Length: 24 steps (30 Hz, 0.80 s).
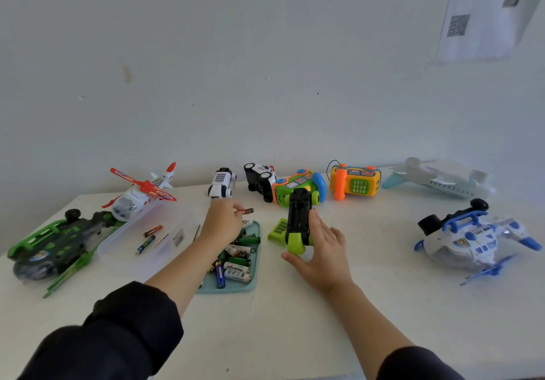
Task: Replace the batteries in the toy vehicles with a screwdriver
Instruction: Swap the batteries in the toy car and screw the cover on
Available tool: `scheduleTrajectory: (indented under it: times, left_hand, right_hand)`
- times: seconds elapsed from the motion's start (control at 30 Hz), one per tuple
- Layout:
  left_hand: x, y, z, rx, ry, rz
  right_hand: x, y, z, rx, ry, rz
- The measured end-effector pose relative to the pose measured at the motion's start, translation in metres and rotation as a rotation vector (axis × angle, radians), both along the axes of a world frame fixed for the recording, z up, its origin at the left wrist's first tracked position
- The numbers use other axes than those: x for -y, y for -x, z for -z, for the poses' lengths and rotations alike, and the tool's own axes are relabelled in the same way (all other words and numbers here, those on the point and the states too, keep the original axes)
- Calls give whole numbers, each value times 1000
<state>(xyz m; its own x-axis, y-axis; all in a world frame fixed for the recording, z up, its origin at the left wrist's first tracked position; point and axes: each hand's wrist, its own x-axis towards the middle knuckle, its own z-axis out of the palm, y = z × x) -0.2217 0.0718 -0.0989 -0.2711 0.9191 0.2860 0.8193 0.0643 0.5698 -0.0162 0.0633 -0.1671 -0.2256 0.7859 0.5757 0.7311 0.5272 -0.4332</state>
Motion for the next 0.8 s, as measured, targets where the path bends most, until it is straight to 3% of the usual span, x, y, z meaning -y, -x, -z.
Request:
scheduleTrajectory:
  times: [0.13,0.3,0.5,0.8]
  left_hand:
    - [11,-34,-24,315,108,271]
    - [11,-60,-20,311,6,324]
    - [14,-76,-16,102,-110,283]
    - [7,-88,-11,273,-200,236]
  right_hand:
    - [0,-1,0,11,-21,0]
    - [1,0,0,4,-34,-7]
    - [0,0,1,-17,-49,-4]
    - [-1,0,1,-13,-70,-6]
